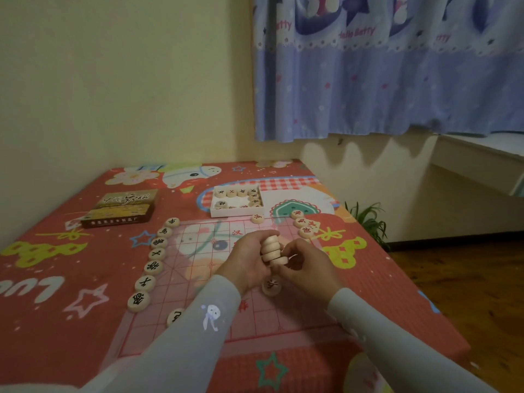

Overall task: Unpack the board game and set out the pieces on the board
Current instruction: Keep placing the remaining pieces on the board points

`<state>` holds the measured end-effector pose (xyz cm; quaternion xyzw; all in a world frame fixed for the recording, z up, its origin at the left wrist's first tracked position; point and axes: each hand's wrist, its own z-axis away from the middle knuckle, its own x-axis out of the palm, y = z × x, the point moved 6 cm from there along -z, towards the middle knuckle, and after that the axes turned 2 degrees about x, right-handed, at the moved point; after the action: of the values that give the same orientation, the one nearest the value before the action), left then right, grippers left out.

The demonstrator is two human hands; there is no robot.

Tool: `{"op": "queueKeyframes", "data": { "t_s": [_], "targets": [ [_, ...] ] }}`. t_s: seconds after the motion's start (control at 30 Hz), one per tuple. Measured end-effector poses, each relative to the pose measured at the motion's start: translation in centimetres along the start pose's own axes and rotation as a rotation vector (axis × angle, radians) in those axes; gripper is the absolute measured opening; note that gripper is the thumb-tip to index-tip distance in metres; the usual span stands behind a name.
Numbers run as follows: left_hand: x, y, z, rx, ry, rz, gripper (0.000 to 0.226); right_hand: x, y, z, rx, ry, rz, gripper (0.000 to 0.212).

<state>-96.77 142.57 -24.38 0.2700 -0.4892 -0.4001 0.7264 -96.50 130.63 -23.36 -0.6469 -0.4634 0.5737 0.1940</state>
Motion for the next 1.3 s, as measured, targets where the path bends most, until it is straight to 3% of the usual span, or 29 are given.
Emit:
{"op": "queueKeyframes", "data": {
  "t_s": [0.13,0.23,0.5,0.73,1.1,1.3],
  "targets": [
    [0.0,0.1,0.0,-0.011,0.008,0.039,0.029,0.1,0.5,-0.1,-0.004,0.018,-0.087,0.019],
    [0.2,0.2,0.4,-0.043,0.025,0.127,0.008,0.0,0.6,0.1,-0.038,0.029,-0.150,0.024],
    [-0.2,0.0,0.7,-0.078,0.053,0.300,0.019,-0.3,0.6,0.3,-0.096,0.071,-0.202,0.032],
    [-0.3,0.1,0.5,-0.079,0.028,0.313,0.022,-1.8,1.2,0.4,-0.031,0.176,-0.323,0.021],
    [-1.5,0.9,-0.6,-0.007,0.081,0.214,0.028,-6.6,7.5,-1.7,0.221,0.221,0.073,0.014],
    [-1.2,0.4,-1.2,-0.040,0.051,0.116,0.012,-5.9,9.2,-3.0,0.281,0.144,0.173,0.019]
  ]
}}
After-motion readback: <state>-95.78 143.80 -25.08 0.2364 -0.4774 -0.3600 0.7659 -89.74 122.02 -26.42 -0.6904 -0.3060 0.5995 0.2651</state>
